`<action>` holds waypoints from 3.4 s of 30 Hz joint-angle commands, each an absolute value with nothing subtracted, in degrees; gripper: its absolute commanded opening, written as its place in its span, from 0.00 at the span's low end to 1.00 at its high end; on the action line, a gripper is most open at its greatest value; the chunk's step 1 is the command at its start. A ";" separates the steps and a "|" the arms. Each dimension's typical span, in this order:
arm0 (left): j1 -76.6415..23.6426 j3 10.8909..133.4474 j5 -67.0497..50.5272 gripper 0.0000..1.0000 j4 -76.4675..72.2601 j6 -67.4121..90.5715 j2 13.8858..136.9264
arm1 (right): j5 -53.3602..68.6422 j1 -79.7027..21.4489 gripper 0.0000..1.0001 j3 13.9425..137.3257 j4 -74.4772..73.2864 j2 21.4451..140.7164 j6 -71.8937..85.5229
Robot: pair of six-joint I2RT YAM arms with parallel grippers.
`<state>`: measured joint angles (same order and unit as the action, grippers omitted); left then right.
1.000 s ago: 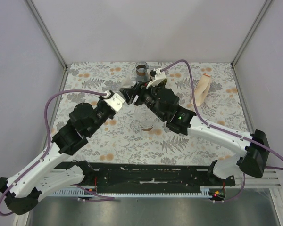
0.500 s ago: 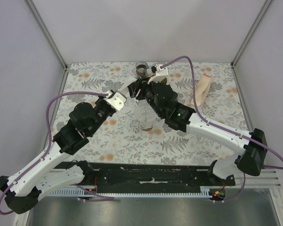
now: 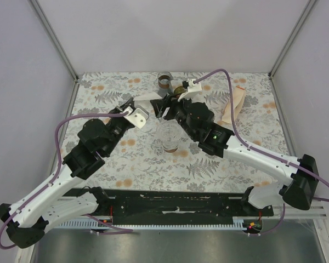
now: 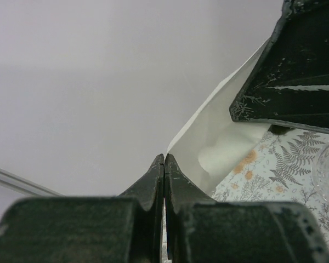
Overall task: Place the coffee filter in the dripper
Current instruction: Place the coffee filter in the coffee dripper.
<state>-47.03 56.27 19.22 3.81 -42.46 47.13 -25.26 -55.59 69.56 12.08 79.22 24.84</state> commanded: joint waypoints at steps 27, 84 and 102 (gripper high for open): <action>-49.04 64.07 15.21 0.02 12.30 -26.20 50.01 | -11.85 -55.72 0.80 64.25 30.07 76.73 34.89; -49.04 66.09 19.07 0.02 10.19 -28.30 51.33 | -16.43 -55.81 0.55 60.65 21.01 75.59 28.21; -49.04 66.53 17.67 0.02 11.78 -27.25 51.68 | -11.17 -55.63 0.66 60.55 25.66 76.38 25.84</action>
<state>-48.95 64.77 17.98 15.70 -26.70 51.94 -13.52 -55.92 60.38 23.09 76.55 27.97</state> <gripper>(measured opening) 0.025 0.652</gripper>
